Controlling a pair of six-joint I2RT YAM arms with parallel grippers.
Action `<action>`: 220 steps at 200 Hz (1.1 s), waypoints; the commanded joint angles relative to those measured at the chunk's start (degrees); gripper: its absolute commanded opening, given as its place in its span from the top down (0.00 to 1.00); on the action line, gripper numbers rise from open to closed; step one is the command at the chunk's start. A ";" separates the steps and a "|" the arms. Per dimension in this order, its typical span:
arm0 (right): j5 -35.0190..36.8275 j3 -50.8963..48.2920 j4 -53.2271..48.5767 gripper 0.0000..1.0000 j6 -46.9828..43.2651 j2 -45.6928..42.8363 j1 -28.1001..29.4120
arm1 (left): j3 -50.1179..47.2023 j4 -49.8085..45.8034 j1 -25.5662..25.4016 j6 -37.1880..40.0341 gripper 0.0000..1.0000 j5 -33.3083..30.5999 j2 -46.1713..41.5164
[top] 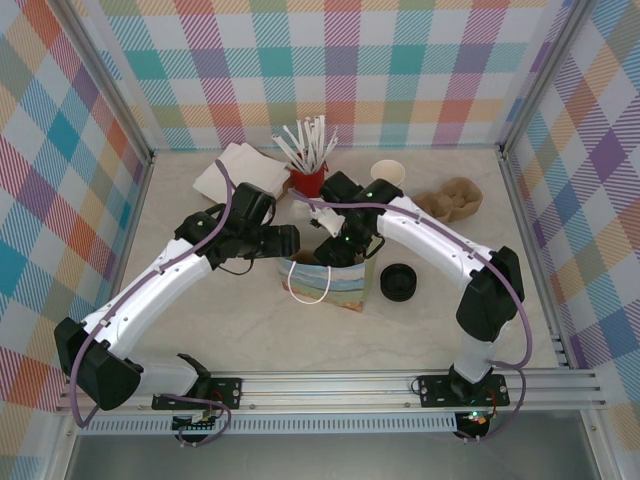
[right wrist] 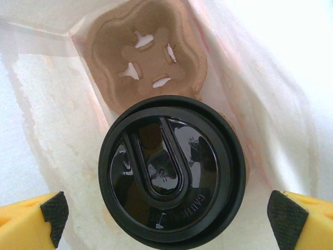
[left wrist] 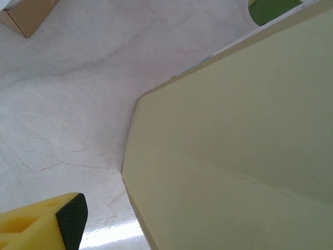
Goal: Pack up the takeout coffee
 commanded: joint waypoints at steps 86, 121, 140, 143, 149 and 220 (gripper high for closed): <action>-1.06 3.24 -1.72 0.00 -0.18 -1.89 -0.44 | 0.57 2.34 0.65 1.82 0.18 3.12 -1.05; -1.11 4.14 -2.01 0.00 -0.07 -1.93 -0.45 | 0.54 2.41 0.60 1.89 0.17 3.31 -1.13; -1.09 4.82 -2.32 0.00 -0.05 -1.87 -0.41 | 0.59 2.48 0.60 1.86 0.17 3.45 -1.24; -1.05 4.93 -2.32 0.00 -0.09 -1.87 -0.43 | 0.55 2.42 0.61 1.86 0.17 3.45 -1.26; -1.00 5.17 -2.36 0.00 -0.02 -1.89 -0.45 | 0.54 2.52 0.61 1.94 0.17 3.45 -1.37; 0.09 7.82 -3.65 0.00 0.23 -1.91 -0.46 | 0.66 2.78 0.61 2.07 0.14 4.24 -1.49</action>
